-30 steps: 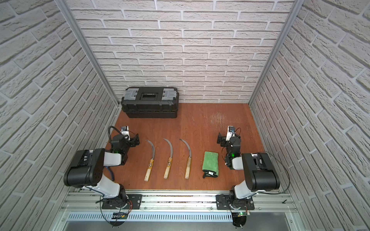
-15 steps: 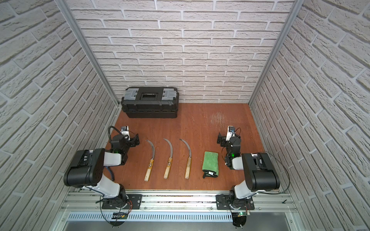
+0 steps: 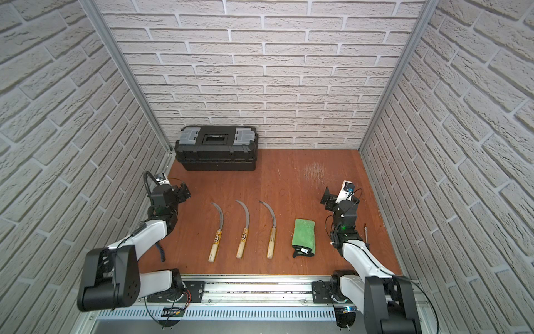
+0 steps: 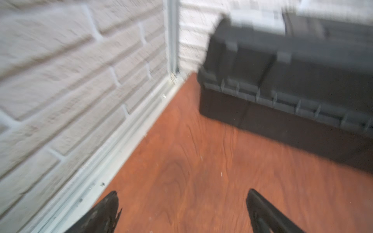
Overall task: Wipe small sickles with rags
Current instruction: Pick up the rag from the center of the board.
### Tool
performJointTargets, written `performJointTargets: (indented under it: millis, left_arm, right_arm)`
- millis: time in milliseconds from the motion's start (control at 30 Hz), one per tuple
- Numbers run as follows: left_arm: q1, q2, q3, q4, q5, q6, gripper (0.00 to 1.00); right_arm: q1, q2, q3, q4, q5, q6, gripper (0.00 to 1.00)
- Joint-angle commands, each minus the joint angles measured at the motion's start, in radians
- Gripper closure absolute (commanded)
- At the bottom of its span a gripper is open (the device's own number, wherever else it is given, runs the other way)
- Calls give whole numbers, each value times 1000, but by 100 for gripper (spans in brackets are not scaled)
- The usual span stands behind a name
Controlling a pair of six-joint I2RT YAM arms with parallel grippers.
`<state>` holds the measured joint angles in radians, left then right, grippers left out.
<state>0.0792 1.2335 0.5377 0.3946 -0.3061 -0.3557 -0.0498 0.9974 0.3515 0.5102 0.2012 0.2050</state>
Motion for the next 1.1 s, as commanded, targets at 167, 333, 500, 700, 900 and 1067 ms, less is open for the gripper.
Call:
performJointTargets:
  millis: [167,333,500,700,900,1067]
  left_arm:
    - [9,-90,100,-347,92,-153,2]
    - [-61,-122,169,-472,111,-136,2]
    - [-204,-150,230,-599,99,-72,2]
    - [-457,-130,314,-751,27,-68,2]
    - [-660,-86,358,-851,-19,-135,2]
    - [-809,-71,350,-826,-40,-198,2]
  right_arm:
    - [-2,-109,225,-581,-218,137,0]
    - [3,-12,362,-782,-336,215,0]
    - [16,65,505,-1054,-367,234,0]
    - [119,108,585,-1268,-293,236,0]
    - [248,151,620,-1446,-96,277,0]
    - [312,152,561,-1446,-74,318,0]
